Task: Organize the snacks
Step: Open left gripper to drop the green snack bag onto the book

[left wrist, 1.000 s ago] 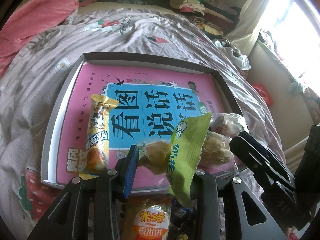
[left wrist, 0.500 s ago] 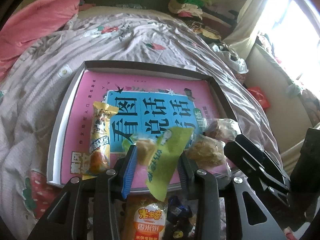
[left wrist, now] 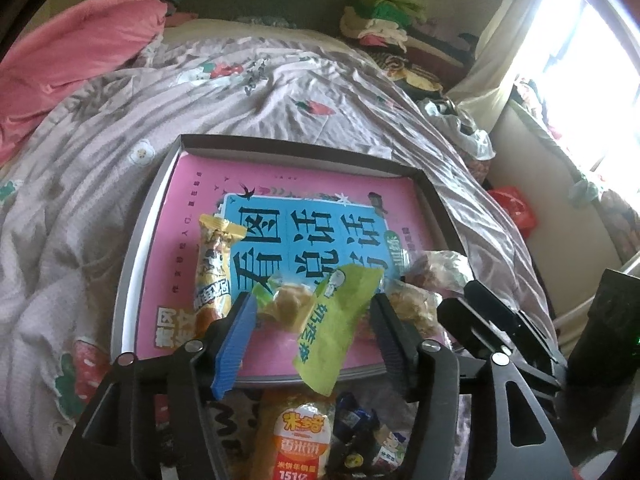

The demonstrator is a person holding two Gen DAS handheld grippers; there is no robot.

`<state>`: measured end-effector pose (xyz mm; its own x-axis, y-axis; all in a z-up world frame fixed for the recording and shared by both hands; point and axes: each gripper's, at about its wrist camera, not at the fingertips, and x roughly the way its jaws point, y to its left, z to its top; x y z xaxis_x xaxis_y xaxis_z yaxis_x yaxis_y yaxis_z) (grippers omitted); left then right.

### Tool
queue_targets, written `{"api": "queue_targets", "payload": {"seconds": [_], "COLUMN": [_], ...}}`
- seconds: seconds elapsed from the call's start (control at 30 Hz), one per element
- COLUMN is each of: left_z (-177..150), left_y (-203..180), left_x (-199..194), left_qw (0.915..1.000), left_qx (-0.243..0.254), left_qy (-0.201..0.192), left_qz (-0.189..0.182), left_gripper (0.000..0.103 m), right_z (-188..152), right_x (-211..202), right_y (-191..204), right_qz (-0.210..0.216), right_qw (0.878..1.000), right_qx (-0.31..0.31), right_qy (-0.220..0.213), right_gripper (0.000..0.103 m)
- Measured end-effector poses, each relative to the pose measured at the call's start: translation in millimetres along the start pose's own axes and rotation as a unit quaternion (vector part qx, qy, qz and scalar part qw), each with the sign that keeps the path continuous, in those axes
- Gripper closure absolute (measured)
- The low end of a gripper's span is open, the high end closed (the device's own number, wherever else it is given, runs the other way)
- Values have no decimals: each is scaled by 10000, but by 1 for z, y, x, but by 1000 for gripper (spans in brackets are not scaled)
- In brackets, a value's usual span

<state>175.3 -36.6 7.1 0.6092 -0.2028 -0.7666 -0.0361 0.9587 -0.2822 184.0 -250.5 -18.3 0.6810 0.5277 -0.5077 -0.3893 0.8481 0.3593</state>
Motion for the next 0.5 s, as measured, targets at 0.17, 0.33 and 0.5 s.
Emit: {"api": "queue_targets", "payload": {"seconds": [0.17,0.33,0.5], "left_z": [1,2,2], "left_y": [-1,1,3], "left_x": [-5,-9,-15], "left_qw": [10000,10000,9998], "left_qx": [17,2,-49], "left_qy": [-57,-93,-184], "left_qz": [-23,-14,-57], "left_gripper": [37,33,29], "right_z": [1,1,1], "right_x": [-2,-3,-6], "right_y": [1,2,5], "right_qz": [2,12,-4], "right_qw": [10000,10000,9999], "right_qx": [-15,-41,-95], "right_qy": [-29,-36,-111], "right_gripper": [32,28,26]}}
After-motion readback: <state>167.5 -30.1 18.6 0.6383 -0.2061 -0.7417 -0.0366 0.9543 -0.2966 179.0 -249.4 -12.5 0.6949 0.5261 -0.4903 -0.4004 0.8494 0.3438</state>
